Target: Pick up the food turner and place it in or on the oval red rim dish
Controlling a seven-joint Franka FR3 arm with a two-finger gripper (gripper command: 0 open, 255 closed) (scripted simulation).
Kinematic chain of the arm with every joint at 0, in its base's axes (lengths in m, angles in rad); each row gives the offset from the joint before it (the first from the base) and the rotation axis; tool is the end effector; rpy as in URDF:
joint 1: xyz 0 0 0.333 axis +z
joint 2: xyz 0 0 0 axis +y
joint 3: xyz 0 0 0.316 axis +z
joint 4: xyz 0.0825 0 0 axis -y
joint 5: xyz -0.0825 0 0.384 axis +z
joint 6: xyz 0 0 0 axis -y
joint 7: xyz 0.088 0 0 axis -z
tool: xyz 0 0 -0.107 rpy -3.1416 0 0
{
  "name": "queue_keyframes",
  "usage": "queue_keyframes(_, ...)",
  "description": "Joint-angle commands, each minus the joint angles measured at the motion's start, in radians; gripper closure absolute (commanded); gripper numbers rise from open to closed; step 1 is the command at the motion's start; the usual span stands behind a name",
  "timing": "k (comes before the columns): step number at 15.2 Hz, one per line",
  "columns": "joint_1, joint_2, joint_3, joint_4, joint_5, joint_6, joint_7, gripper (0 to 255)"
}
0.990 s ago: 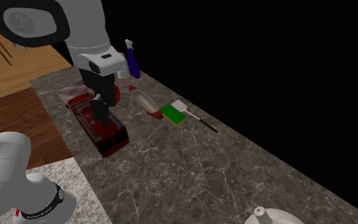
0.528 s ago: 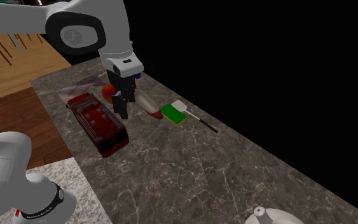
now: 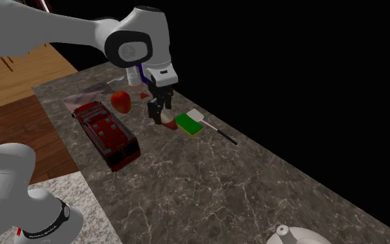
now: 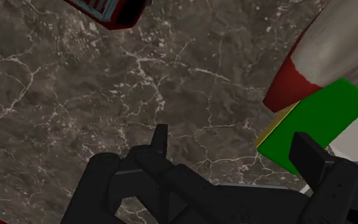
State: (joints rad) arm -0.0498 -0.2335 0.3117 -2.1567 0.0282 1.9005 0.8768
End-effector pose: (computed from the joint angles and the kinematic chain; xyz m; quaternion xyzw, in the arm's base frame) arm 0.4645 0.1342 0.4897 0.9499 -0.3114 -0.0021 0.0277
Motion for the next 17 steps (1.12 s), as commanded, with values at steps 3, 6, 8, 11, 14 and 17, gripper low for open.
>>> queue_keyframes(3, -0.012, 0.151, 0.035, 0.086, -0.047, 0.068, 0.164, 0)
queue_keyframes(6, -0.009, 0.271, 0.046, 0.173, -0.095, 0.1, 0.283, 0)
queue_keyframes(8, -0.002, 0.351, 0.045, 0.238, -0.129, 0.114, 0.359, 0)
queue_keyframes(11, 0.016, 0.471, 0.033, 0.347, -0.178, 0.123, 0.464, 0)
queue_keyframes(14, 0.04, 0.591, 0.011, 0.47, -0.218, 0.12, 0.556, 0)
queue_keyframes(17, 0.067, 0.712, -0.018, 0.609, -0.247, 0.106, 0.635, 0)
